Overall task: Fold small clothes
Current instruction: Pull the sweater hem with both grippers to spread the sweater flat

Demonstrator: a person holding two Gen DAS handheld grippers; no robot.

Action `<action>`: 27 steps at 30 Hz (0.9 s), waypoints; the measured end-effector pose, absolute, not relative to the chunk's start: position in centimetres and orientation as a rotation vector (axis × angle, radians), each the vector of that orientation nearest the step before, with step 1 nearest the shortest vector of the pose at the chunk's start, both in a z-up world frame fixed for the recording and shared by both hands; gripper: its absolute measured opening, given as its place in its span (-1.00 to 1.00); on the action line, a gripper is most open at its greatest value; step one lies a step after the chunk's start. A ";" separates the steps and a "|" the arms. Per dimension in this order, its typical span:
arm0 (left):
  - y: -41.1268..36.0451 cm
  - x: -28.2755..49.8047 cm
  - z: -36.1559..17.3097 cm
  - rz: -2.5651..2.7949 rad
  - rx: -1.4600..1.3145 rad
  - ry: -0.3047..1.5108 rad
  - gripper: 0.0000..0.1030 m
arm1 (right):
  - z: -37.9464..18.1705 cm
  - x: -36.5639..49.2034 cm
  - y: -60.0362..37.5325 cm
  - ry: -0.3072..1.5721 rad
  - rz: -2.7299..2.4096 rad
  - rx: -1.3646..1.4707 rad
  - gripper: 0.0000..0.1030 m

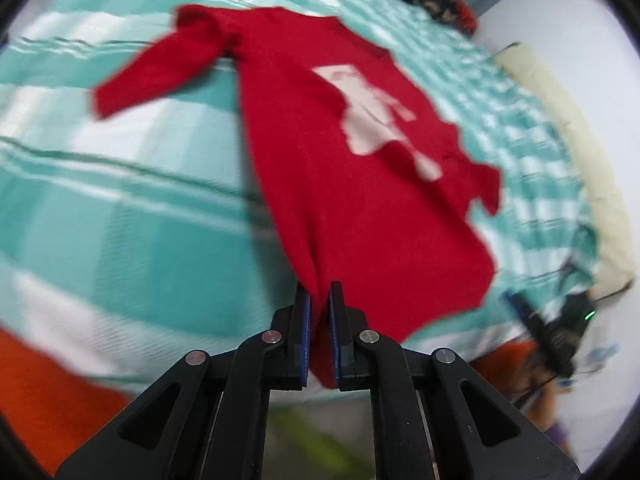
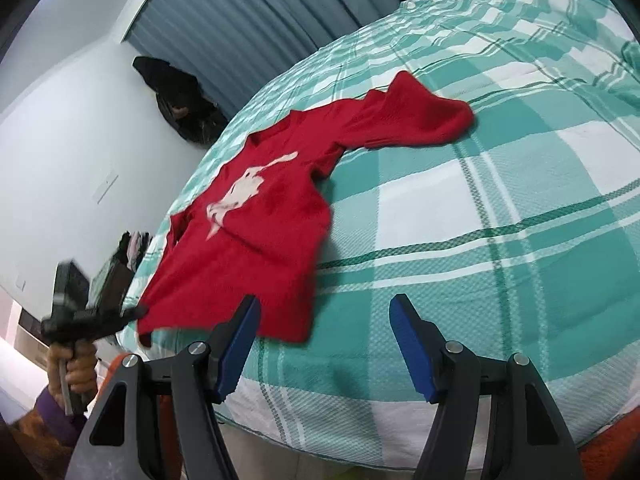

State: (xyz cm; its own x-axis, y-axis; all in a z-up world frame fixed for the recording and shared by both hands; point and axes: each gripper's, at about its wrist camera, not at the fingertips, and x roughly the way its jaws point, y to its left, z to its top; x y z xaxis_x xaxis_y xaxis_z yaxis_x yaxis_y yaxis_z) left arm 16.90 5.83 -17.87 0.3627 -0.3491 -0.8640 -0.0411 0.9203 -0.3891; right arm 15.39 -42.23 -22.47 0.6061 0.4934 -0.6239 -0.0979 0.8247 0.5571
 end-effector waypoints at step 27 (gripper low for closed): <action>5.9 13.5 -16.9 -0.344 -0.467 1.229 -0.88 | -18.3 13.5 -37.8 0.987 0.682 0.513 -0.92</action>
State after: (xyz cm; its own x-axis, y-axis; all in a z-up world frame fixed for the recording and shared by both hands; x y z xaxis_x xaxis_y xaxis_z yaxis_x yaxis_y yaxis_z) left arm 13.51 5.91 -16.88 0.3037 -0.4929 -0.8154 0.0023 0.8562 -0.5167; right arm 13.51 -37.80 -18.28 0.3767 0.7234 -0.5786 -0.2851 0.6849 0.6706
